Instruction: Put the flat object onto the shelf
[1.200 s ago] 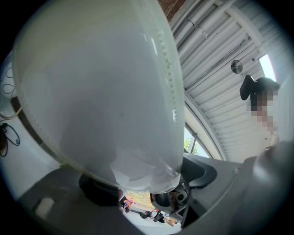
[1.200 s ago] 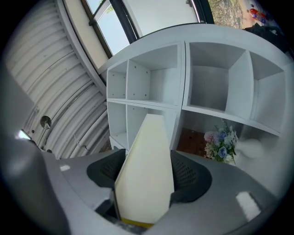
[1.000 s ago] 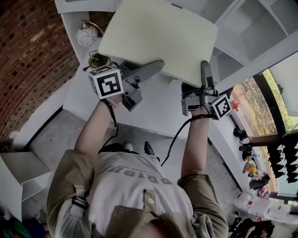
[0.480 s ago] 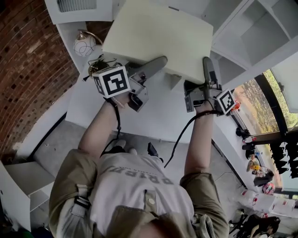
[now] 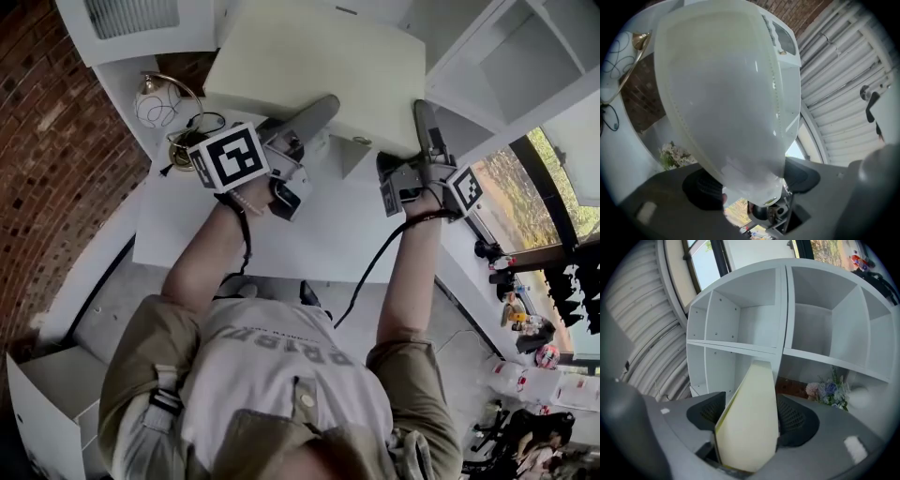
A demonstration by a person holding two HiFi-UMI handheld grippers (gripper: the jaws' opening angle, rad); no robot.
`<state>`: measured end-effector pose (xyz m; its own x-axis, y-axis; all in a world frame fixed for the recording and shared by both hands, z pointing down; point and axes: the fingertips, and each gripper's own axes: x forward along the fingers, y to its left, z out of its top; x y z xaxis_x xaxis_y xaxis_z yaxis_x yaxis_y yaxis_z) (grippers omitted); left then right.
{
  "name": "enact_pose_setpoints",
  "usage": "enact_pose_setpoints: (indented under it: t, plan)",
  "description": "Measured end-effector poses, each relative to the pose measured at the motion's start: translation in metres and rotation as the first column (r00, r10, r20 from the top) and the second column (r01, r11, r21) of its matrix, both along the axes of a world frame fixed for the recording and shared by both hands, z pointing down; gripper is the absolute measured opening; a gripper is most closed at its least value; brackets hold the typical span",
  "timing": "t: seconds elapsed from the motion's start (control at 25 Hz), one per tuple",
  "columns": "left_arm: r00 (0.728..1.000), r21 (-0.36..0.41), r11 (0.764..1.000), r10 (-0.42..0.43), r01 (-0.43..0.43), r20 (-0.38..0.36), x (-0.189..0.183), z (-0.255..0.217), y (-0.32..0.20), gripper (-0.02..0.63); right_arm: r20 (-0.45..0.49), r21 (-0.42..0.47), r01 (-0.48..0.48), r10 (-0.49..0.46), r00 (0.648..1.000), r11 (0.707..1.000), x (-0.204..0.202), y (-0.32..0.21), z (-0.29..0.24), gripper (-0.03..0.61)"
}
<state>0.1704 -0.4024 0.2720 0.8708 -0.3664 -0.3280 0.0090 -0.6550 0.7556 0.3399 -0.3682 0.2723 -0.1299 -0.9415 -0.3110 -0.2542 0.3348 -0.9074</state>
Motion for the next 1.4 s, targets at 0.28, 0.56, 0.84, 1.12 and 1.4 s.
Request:
enact_pose_setpoints:
  t: [0.28,0.56,0.84,1.12,1.4]
  plan:
    - [0.996,-0.059,0.998,-0.011,0.006,-0.085,-0.002,-0.011,-0.013,0.393,-0.039,0.096,-0.059,0.063,0.997,0.994,0.0,0.018,-0.011,0.432]
    - [0.995,-0.071,0.997,-0.023,0.016,-0.099,-0.003,-0.015,-0.019,0.393,-0.036,0.161,-0.025,0.031,0.999,0.987,-0.042,0.054,0.011,0.44]
    - [0.996,-0.079,0.997,-0.029,0.023,-0.083,0.0,-0.01,-0.027,0.397,-0.046,0.146,0.093,-0.087,0.995,0.985,-0.089,0.022,0.022,0.28]
    - [0.997,-0.045,0.999,-0.012,0.008,-0.074,0.0,-0.013,-0.031,0.405,0.03,0.185,0.107,-0.114,0.993,0.977,-0.097,0.012,0.013,0.229]
    - [0.998,0.12,0.991,0.052,-0.056,0.036,-0.004,-0.008,-0.021,0.407,0.099,0.225,0.054,-0.078,0.992,0.973,-0.09,0.008,0.009,0.229]
